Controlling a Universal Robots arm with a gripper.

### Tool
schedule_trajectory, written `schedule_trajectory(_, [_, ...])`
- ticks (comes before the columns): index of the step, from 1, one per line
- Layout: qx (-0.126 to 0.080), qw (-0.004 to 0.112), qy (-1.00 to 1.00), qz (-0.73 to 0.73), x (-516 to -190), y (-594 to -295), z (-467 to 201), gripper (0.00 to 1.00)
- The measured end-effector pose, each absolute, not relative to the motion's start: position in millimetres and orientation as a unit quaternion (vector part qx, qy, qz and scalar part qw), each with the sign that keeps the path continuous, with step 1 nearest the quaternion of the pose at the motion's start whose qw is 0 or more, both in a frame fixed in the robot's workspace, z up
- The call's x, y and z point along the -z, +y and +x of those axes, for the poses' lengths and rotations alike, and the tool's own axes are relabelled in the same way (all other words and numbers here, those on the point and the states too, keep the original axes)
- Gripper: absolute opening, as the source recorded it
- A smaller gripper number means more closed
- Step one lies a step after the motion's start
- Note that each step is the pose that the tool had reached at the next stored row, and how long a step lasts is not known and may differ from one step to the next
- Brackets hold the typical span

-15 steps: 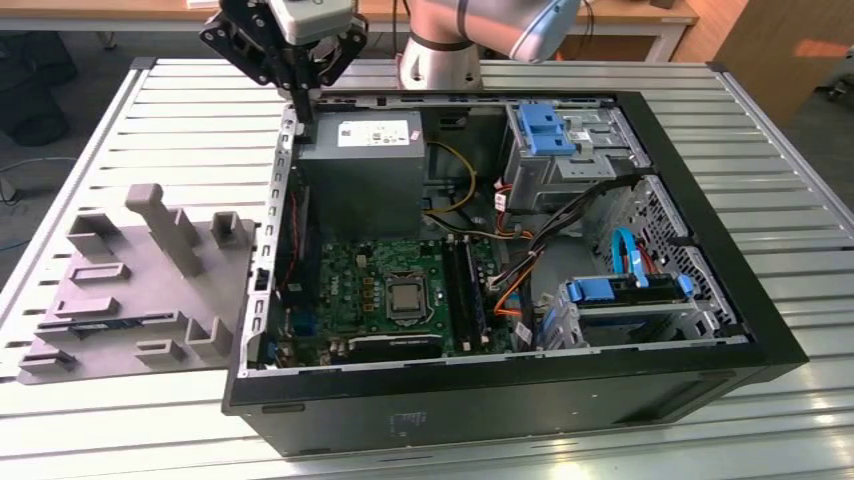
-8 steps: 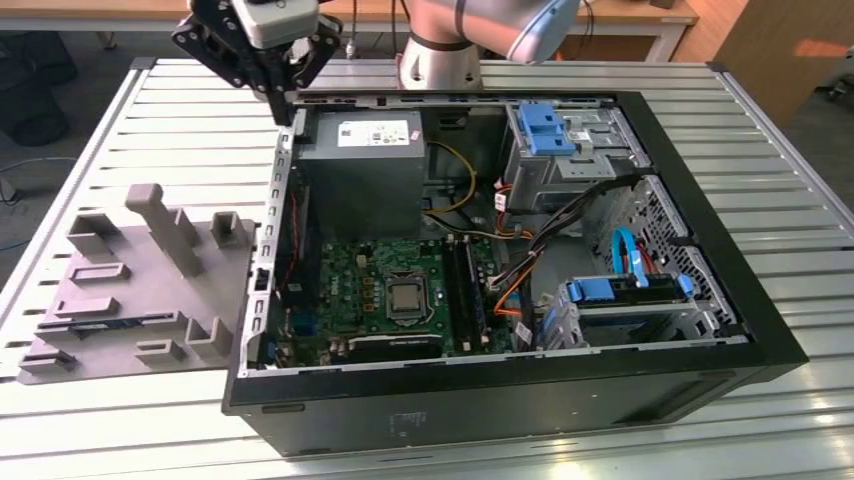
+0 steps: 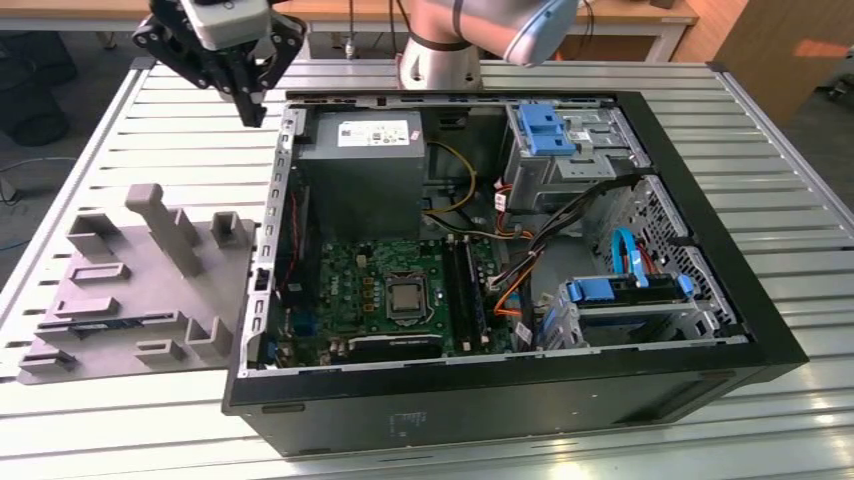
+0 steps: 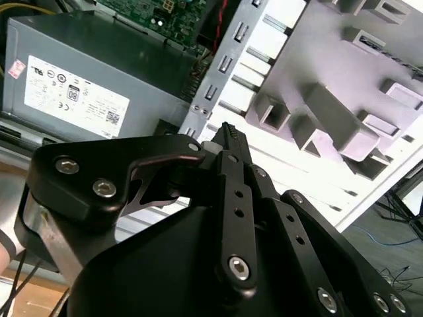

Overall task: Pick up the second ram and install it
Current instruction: 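Reach for the second ram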

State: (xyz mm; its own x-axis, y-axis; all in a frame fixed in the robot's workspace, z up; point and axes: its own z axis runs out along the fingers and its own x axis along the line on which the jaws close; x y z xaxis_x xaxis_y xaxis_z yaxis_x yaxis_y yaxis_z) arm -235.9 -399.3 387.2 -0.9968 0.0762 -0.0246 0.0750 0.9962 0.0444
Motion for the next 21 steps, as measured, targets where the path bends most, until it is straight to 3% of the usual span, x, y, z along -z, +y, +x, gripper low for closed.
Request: schedule_trajectory(21, [-0.022, 0.013, 0.999, 0.038, -383.1, -406.9, -289.3, 0.11])
